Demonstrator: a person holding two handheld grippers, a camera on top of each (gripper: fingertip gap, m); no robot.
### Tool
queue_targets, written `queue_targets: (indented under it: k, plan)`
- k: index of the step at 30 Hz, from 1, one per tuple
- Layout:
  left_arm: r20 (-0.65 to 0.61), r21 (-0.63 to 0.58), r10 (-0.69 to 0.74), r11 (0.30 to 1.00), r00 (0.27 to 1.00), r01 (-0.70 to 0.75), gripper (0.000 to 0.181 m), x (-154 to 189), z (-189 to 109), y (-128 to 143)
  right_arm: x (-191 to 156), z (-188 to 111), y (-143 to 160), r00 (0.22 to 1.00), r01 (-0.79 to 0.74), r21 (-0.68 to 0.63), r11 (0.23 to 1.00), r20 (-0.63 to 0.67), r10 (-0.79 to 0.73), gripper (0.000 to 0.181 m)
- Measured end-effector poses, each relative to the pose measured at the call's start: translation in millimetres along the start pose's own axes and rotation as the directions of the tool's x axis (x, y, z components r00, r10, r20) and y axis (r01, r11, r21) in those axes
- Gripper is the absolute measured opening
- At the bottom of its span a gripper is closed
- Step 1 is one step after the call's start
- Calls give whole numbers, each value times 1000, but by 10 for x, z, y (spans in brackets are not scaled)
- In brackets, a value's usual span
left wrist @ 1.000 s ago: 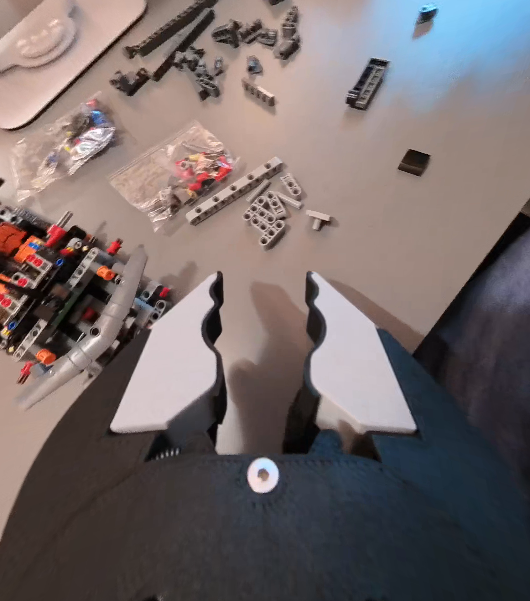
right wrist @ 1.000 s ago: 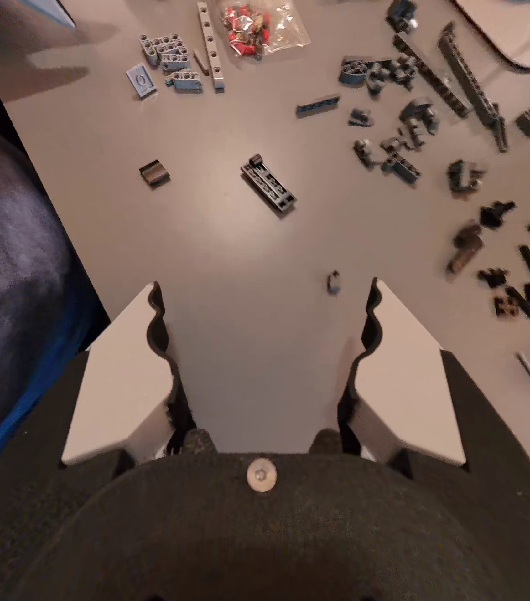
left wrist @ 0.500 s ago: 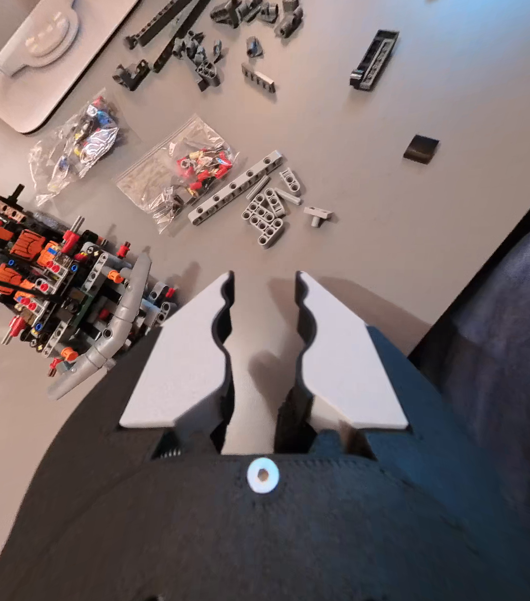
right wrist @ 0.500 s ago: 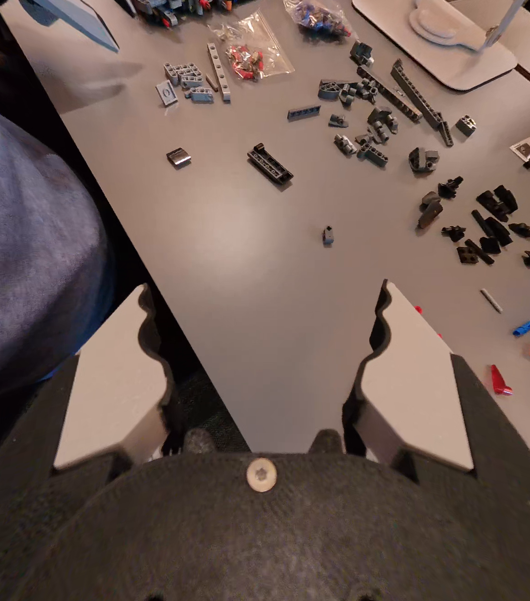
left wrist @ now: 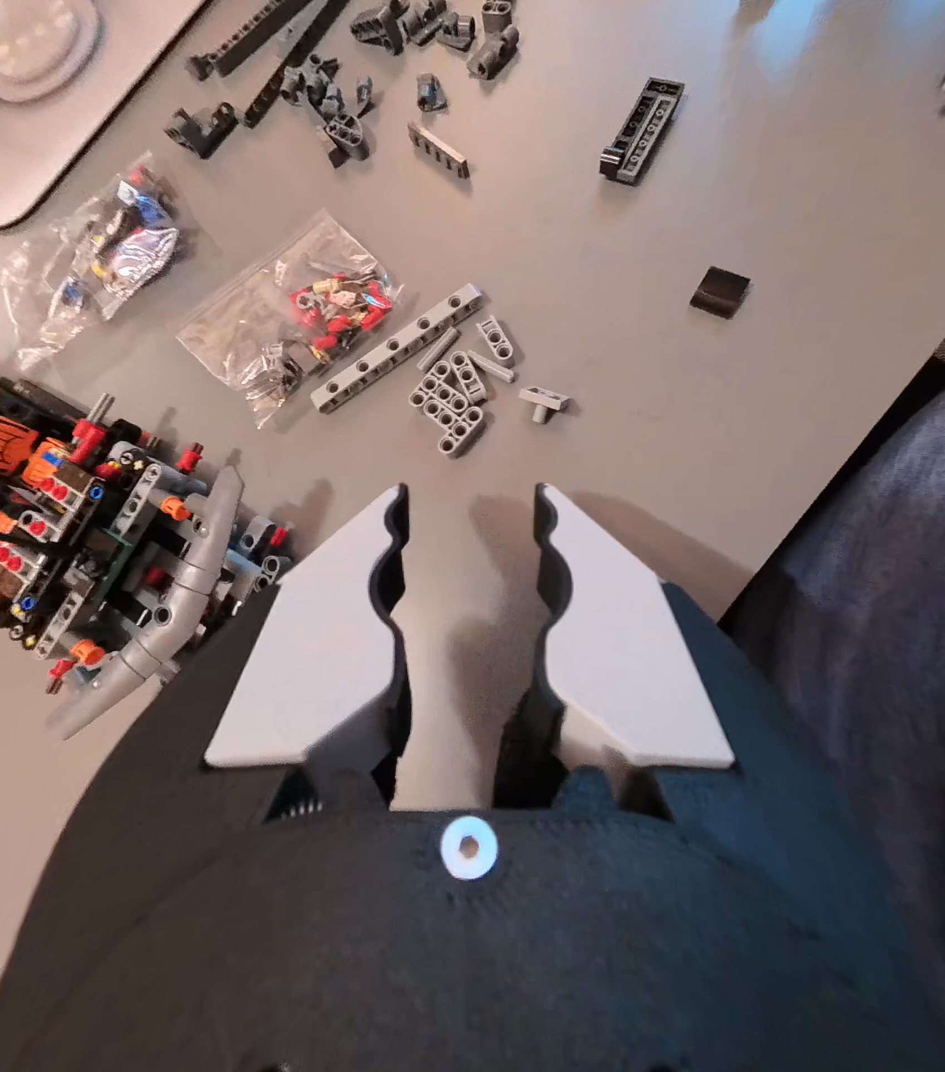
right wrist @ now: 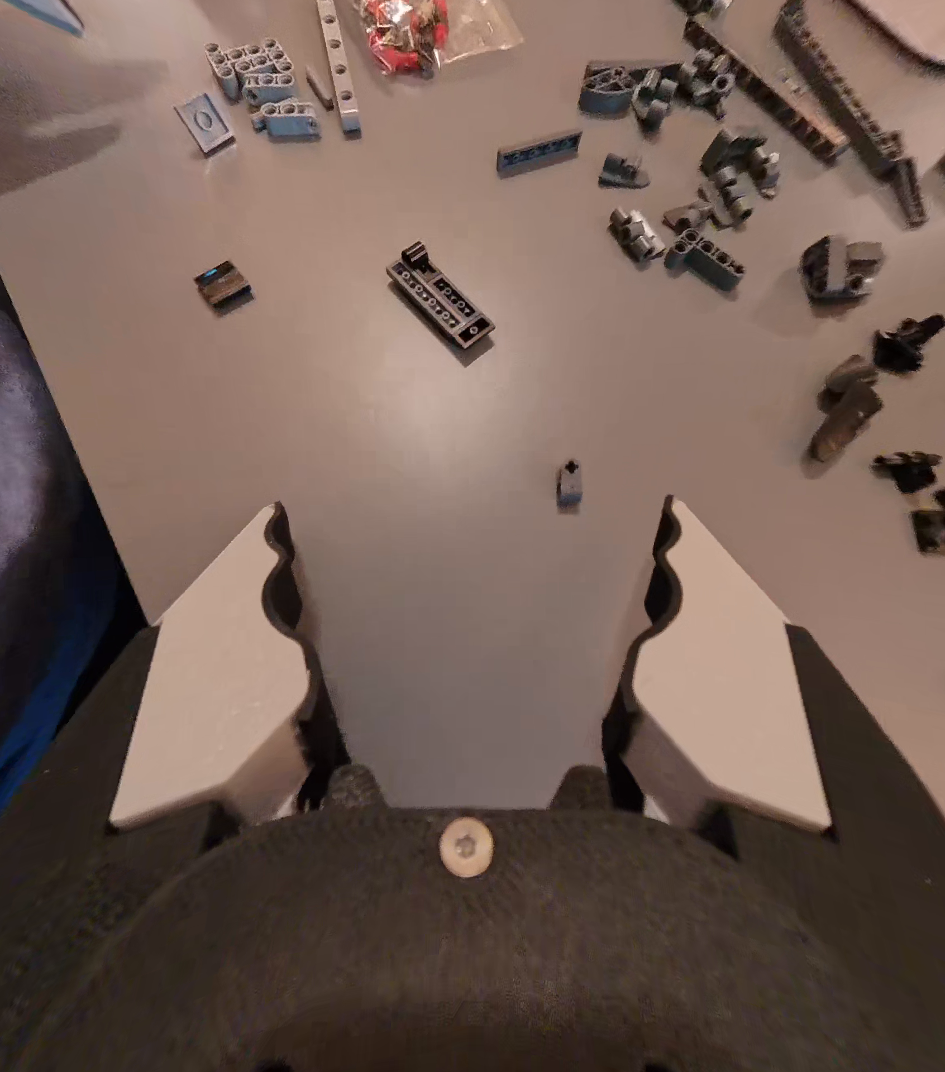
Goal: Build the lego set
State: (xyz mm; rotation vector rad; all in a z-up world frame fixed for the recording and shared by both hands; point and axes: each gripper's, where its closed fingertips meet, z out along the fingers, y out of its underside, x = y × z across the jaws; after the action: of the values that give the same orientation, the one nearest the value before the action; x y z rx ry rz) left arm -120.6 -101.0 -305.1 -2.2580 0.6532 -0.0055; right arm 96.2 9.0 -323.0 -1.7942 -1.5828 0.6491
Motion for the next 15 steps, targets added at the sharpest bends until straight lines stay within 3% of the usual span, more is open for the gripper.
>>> queue_targets:
  k: [1,5,12,14,15]
  plan:
    - [-6,-2,3,1000,1000,-3,44,12,5,6,16,62,-17,1000,-12,-7,1000,22,12,122]
    - [-3,-20,4,1000,1000,-4,46,29,42,39,224,273,3,996,-88,-70,994,10,89,131]
    - [-90,14,-110,994,990,111,57,63,46,-66,398,225,36,989,-126,-52,991,-90,121,141]
    - [-106,17,-112,993,988,115,58,77,64,-110,504,141,40,981,-104,-16,994,-164,100,131]
    - [-93,23,-106,994,990,109,60,64,76,-137,538,101,60,975,-118,-7,993,-189,114,118]
